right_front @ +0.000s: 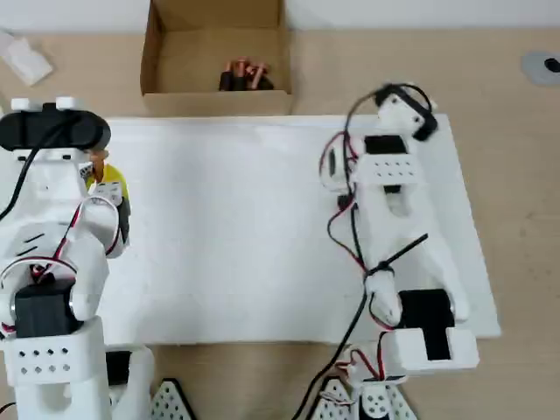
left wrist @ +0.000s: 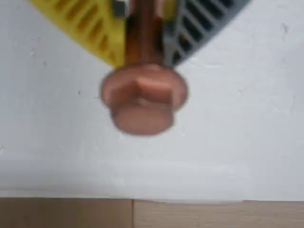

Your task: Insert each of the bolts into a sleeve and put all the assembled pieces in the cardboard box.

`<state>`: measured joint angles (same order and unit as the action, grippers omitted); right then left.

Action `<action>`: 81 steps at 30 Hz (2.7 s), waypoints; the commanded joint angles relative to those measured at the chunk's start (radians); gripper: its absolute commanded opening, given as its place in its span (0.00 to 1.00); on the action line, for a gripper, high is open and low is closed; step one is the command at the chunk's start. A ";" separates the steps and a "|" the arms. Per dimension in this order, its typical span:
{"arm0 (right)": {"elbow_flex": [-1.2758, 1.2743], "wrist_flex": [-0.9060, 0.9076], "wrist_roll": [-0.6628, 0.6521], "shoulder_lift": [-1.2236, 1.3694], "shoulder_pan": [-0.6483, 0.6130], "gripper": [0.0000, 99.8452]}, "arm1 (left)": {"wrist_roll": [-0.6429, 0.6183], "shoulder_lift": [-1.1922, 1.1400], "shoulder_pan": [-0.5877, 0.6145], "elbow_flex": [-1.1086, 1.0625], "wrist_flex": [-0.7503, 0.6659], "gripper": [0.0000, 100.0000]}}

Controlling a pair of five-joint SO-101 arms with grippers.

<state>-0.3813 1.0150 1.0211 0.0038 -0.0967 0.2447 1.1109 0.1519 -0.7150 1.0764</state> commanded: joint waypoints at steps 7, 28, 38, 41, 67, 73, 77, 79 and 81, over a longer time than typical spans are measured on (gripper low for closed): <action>-0.048 -0.064 0.011 -0.058 0.019 0.39 | -0.002 0.019 -0.014 0.008 -0.029 0.01; -0.024 -0.080 -0.034 0.090 0.024 0.19 | -0.002 0.021 -0.012 -0.035 -0.029 0.01; -0.024 -0.080 -0.035 0.119 0.022 0.19 | 0.000 0.021 -0.011 -0.035 -0.029 0.01; -0.024 -0.080 -0.035 0.120 0.019 0.19 | 0.000 0.021 -0.012 -0.035 -0.029 0.01; -0.024 -0.077 -0.199 0.116 -0.068 0.03 | 0.000 0.021 -0.012 -0.035 -0.029 0.01; 0.008 -0.060 -0.321 0.079 -0.071 0.01 | -0.003 0.021 -0.009 -0.032 -0.029 0.01; 0.058 -0.020 -0.462 -0.047 -0.151 0.01 | -0.018 0.021 -0.009 -0.014 -0.029 0.01; 0.061 -0.018 -0.531 -0.140 -0.208 0.01 | -0.061 0.021 -0.008 0.009 -0.029 0.01; 0.061 -0.023 -0.589 -0.245 -0.257 0.01 | -0.086 0.021 -0.008 0.038 -0.029 0.01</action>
<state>-0.3813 0.9904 0.5163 -0.0575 -0.2808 0.1941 1.1139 0.1519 -0.7580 1.0764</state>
